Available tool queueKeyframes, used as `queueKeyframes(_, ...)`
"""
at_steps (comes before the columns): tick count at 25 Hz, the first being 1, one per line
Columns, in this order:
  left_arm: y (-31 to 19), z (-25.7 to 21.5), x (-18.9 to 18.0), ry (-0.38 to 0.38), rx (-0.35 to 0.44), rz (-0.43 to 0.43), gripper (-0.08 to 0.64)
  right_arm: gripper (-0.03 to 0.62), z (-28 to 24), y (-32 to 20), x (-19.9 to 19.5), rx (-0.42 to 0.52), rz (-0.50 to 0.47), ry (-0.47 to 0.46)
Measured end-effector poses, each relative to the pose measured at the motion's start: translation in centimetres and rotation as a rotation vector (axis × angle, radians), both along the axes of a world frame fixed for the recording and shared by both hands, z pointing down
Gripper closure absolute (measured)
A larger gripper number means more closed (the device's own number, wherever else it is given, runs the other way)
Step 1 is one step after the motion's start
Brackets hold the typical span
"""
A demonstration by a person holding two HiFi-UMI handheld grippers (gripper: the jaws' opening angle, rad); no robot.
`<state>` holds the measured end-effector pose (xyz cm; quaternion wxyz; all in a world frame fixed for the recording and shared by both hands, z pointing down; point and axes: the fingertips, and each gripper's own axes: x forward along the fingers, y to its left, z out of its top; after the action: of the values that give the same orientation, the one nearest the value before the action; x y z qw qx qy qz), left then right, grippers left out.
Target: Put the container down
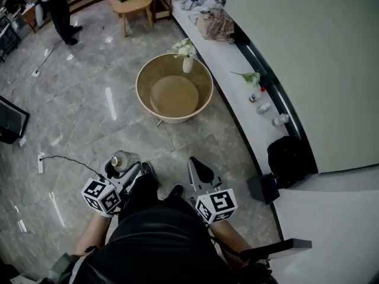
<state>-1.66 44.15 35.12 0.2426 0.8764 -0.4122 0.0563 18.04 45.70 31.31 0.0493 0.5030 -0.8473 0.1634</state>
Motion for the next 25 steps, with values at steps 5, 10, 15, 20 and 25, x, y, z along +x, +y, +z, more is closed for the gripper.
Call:
queueKeyframes(5, -3.6, 1.6, -2.1, -0.011, -0.035, -0.037, 0.222, 0.586, 1.1, -3.5, -0.1, -0.032, 0.016, 0.025)
queueKeyframes(10, -9.5, 1.7, -4.0, -0.015, -0.035, -0.025, 0.222, 0.586, 1.7, -8.6, -1.7, -0.068, 0.042, 0.015)
queueKeyframes(15, -16.2, 2.6, -6.5, -0.022, -0.057, -0.002, 0.222, 0.586, 1.7, -14.7, -5.0, -0.099, 0.049, -0.003)
queueKeyframes(20, -21.9, 3.2, -9.9, -0.053, -0.041, 0.008, 0.222, 0.586, 1.3, -19.9, -8.4, -0.099, 0.061, 0.003)
queueKeyframes(25, -25.9, 3.8, -12.6, -0.120, -0.012, 0.018, 0.222, 0.586, 2.3, -23.1, -10.9, -0.129, 0.076, 0.010)
